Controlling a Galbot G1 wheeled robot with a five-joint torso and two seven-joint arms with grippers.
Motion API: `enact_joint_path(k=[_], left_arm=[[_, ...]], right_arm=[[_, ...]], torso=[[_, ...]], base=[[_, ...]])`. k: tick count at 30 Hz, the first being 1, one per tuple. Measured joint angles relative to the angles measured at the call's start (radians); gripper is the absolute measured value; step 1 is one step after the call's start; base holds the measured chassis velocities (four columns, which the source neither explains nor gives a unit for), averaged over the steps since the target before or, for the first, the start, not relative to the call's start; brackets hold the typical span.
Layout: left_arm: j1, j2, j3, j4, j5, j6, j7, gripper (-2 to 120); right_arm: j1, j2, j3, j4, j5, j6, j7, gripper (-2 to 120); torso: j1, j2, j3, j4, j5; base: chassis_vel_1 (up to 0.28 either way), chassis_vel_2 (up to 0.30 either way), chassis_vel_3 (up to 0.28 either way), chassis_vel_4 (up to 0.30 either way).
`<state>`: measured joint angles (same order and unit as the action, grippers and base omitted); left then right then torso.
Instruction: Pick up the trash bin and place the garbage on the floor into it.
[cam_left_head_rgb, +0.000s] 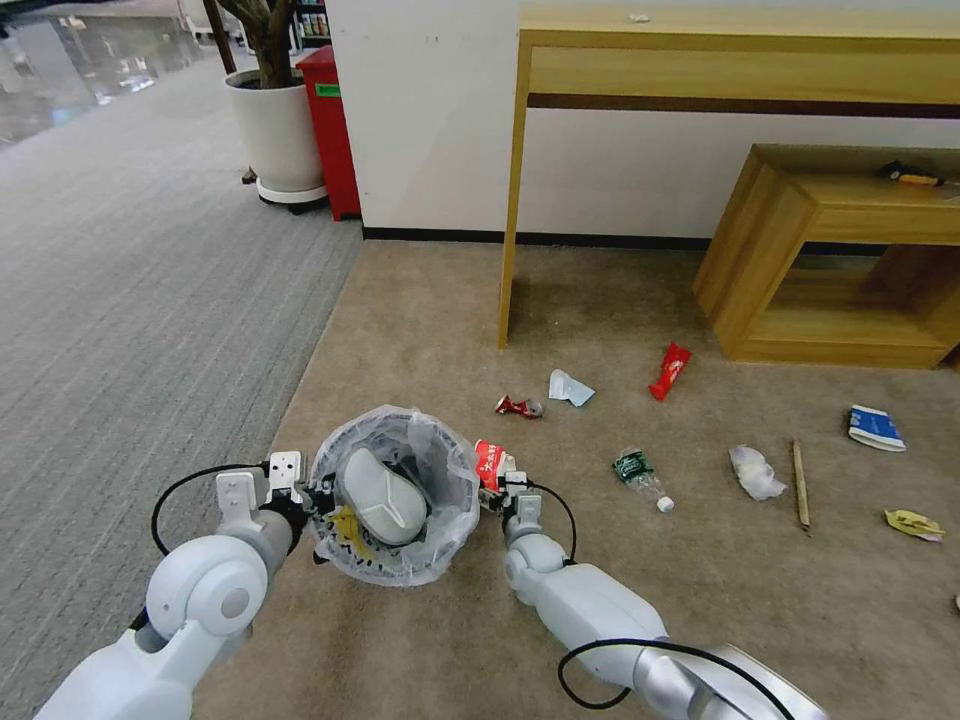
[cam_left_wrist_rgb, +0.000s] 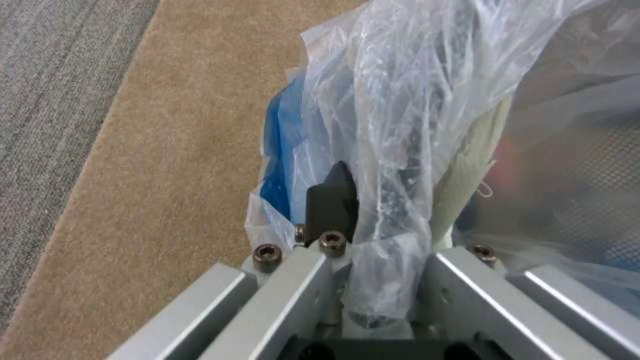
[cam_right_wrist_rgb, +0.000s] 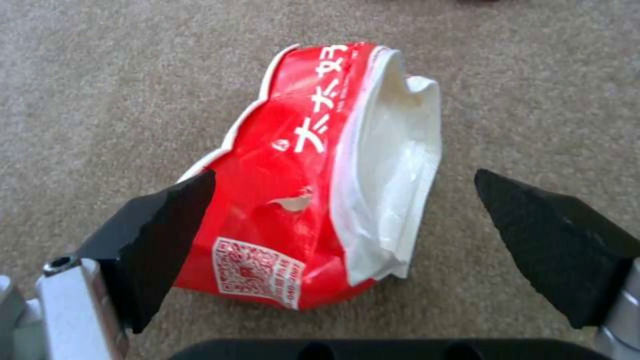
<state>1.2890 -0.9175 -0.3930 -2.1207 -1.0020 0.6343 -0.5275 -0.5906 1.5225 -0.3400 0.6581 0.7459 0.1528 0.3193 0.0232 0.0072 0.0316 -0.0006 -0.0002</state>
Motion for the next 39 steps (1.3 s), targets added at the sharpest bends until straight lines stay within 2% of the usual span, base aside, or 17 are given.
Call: enact_joint_path(k=[4, 7, 8, 10, 11, 13, 15, 17, 18, 20, 21, 24, 25, 30, 37, 39], left_arm=[[-0.002, -0.003, 0.000, 0.002, 0.001, 0.000, 0.000, 0], [0.001, -0.007, 0.000, 0.002, 0.001, -0.001, 0.000, 0], [0.001, -0.007, 0.000, 0.002, 0.001, -0.001, 0.000, 0], [0.001, -0.008, 0.000, 0.001, 0.002, -0.002, 0.000, 0], [0.001, -0.008, 0.000, 0.001, 0.002, -0.002, 0.000, 0], [0.001, -0.011, 0.000, -0.002, 0.002, -0.003, 0.000, 0], [0.001, -0.012, 0.001, -0.002, 0.002, -0.003, 0.000, 0], [-0.001, -0.016, 0.005, -0.002, 0.002, -0.004, 0.001, 0], [-0.001, -0.016, 0.005, -0.002, 0.002, -0.004, 0.001, 0], [-0.007, -0.019, 0.007, 0.000, 0.002, -0.005, 0.001, 0], [-0.007, -0.019, 0.007, 0.000, 0.002, -0.005, 0.001, 0], [-0.013, -0.020, 0.010, 0.007, 0.004, -0.007, 0.003, 0], [-0.013, -0.020, 0.010, 0.007, 0.004, -0.007, 0.003, 0], [-0.015, -0.021, 0.010, 0.025, 0.013, -0.007, 0.014, 0], [-0.039, -0.018, 0.025, 0.080, 0.022, -0.008, 0.019, 0], [-0.058, -0.018, 0.036, 0.114, 0.025, -0.008, 0.021, 0]], right_arm=[[0.004, 0.004, 0.003, -0.007, -0.001, -0.004, -0.001, 96], [0.008, 0.006, 0.021, -0.027, -0.011, -0.007, -0.003, 82], [0.008, 0.006, 0.021, -0.027, -0.011, -0.007, -0.003, 82], [0.008, 0.005, 0.034, -0.039, -0.020, -0.007, -0.010, 71], [0.008, 0.005, 0.034, -0.039, -0.020, -0.007, -0.010, 71], [0.003, -0.004, 0.048, -0.045, -0.032, -0.007, -0.020, 59], [0.002, -0.005, 0.050, -0.046, -0.033, -0.007, -0.021, 58], [-0.003, -0.010, 0.056, -0.045, -0.037, -0.005, -0.024, 45], [-0.003, -0.010, 0.056, -0.045, -0.037, -0.005, -0.024, 45], [-0.004, -0.010, 0.056, -0.046, -0.039, -0.004, -0.026, 36], [-0.004, -0.010, 0.056, -0.046, -0.039, -0.004, -0.026, 36], [-0.005, -0.010, 0.056, -0.046, -0.044, -0.002, -0.027, 21], [-0.005, -0.010, 0.056, -0.046, -0.044, -0.002, -0.027, 21], [-0.012, -0.014, 0.054, -0.044, -0.047, 0.000, -0.030, 2], [-0.039, -0.052, 0.053, 0.006, -0.053, 0.007, -0.023, 0], [-0.063, -0.099, 0.042, 0.075, -0.053, 0.012, 0.000, 0]], torso=[[0.000, 0.000, 0.000, -0.0001, 0.0000], [0.000, 0.000, 0.000, -0.0002, -0.0001], [0.000, 0.000, 0.000, -0.0002, -0.0001], [0.000, 0.000, 0.000, -0.0001, 0.0000], [0.000, 0.000, 0.000, -0.0001, 0.0000], [0.000, 0.000, 0.000, -0.0002, 0.0000], [0.000, 0.000, 0.000, -0.0003, 0.0000], [0.000, 0.000, 0.000, -0.0001, 0.0000], [0.000, 0.000, 0.000, -0.0001, 0.0000], [0.000, 0.000, 0.000, -0.0001, 0.0002], [0.000, 0.000, 0.000, -0.0001, 0.0002], [0.000, 0.000, 0.000, -0.0001, 0.0001], [0.000, 0.000, 0.000, -0.0001, 0.0001], [0.000, 0.000, 0.000, -0.0002, 0.0000], [0.000, 0.000, 0.000, 0.0000, 0.0001], [0.000, 0.000, 0.000, -0.0004, -0.0002]], base=[[0.000, 0.000, 0.000, 0.000], [0.000, 0.000, 0.000, 0.000], [0.000, 0.000, 0.000, 0.000], [0.000, 0.000, 0.000, 0.000], [0.000, 0.000, 0.000, 0.000], [0.000, 0.000, 0.000, 0.000], [0.000, 0.000, 0.000, 0.000], [0.000, 0.000, 0.000, 0.000], [0.000, 0.000, 0.000, 0.000], [0.000, 0.000, 0.000, 0.000], [0.000, 0.000, 0.000, 0.000], [0.000, 0.000, 0.000, 0.000], [0.000, 0.000, 0.000, 0.000], [0.000, 0.000, 0.000, 0.000], [0.000, 0.000, 0.000, 0.000], [0.000, 0.000, 0.000, 0.000]])
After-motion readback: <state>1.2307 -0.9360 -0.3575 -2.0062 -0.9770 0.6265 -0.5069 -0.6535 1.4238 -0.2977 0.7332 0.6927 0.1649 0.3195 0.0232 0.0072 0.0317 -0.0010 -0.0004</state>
